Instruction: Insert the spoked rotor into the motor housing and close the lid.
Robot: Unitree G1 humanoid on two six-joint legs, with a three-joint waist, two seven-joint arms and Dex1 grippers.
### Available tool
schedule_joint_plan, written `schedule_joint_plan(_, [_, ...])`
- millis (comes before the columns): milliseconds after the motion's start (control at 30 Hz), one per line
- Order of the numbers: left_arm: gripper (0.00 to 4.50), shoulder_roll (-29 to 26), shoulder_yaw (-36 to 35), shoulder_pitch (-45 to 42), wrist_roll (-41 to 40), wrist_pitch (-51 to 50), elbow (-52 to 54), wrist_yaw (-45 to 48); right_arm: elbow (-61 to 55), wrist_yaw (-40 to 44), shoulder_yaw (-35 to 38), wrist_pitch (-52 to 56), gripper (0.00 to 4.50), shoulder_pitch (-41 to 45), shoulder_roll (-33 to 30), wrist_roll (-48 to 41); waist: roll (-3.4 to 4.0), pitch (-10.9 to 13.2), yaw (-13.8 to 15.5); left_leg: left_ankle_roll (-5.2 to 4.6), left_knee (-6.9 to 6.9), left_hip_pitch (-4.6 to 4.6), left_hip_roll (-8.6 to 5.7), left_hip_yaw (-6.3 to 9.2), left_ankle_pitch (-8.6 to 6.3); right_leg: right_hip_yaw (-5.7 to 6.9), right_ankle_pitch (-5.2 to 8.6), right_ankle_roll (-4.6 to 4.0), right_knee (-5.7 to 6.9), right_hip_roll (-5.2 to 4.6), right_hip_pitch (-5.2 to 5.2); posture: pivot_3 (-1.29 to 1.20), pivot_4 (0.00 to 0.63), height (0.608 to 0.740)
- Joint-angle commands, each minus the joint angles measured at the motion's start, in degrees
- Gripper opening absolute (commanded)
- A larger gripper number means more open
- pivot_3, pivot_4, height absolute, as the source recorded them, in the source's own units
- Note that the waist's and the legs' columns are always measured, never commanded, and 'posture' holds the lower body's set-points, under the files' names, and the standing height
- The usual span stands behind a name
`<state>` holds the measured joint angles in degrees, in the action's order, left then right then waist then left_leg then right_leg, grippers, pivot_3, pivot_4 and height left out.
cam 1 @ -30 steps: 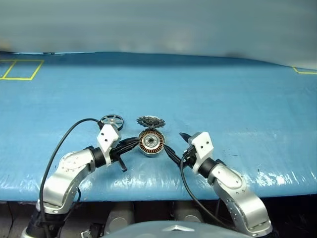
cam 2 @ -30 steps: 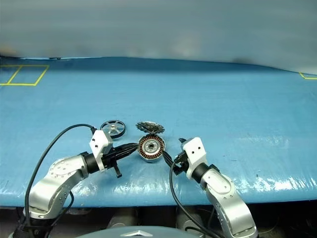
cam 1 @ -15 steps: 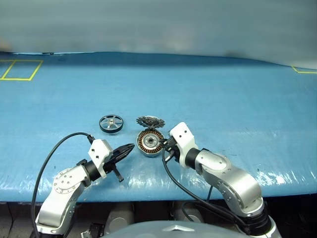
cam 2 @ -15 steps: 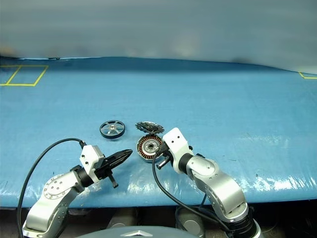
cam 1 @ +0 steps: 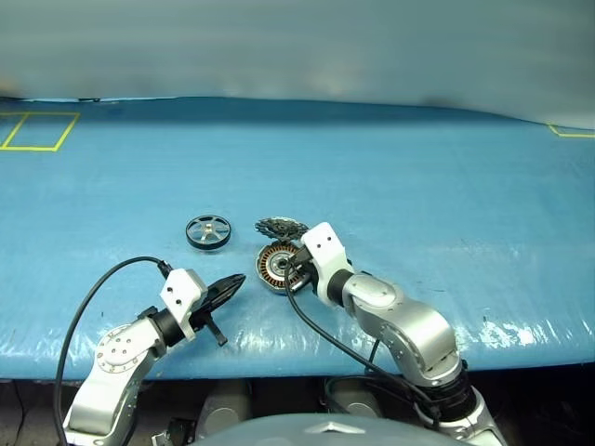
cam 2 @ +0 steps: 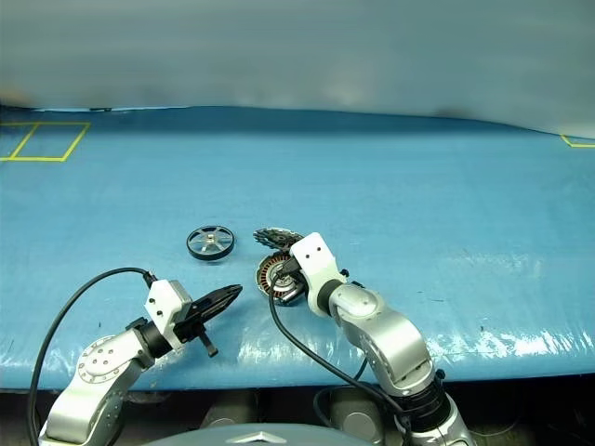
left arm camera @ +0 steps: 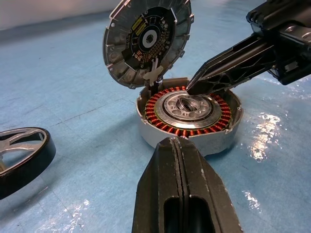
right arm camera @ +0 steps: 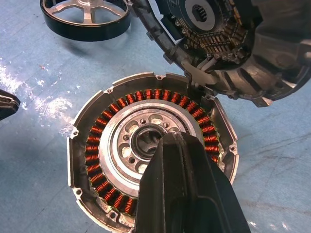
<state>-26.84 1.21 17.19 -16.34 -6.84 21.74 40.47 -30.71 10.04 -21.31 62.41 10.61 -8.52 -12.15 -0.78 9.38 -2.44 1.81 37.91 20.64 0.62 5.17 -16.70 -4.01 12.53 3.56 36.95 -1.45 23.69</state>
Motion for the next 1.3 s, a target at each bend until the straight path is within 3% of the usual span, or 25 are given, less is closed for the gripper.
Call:
schedule_joint_plan(33, [0.0,0.27,-0.15,0.05,-0.09,1.48,0.06,-0.08,-0.63,0.02,-0.55,-1.77,0.02,0.97,0.62,0.36,0.0,0.0,-0.07,0.0,0.0,0.0,0.0,0.0,0.0,0.0,0.01,0.0,0.0,0.0,0.0,0.0,0.15,0.74])
schedule_joint_plan(567, [0.0,0.03,-0.08,0.25,-0.3,2.46,-1.5,0.68,-3.33,1.37,-1.07,1.27,0.02,0.61,0.74,-1.45,0.01,0.01,-0.22,0.0,-0.01,0.0,0.01,0.0,0.0,0.0,0.04,0.02,0.0,0.0,0.01,0.0,0.15,0.74])
schedule_joint_plan(1300, [0.0,-0.49,0.02,0.02,-0.12,2.55,-1.84,1.0,0.38,1.89,-2.76,-3.38,0.02,2.01,1.88,-1.01,0.02,0.01,-0.95,0.0,-0.04,0.01,0.01,0.0,0.0,0.01,0.06,0.05,-0.01,0.0,0.04,0.0,0.15,0.74])
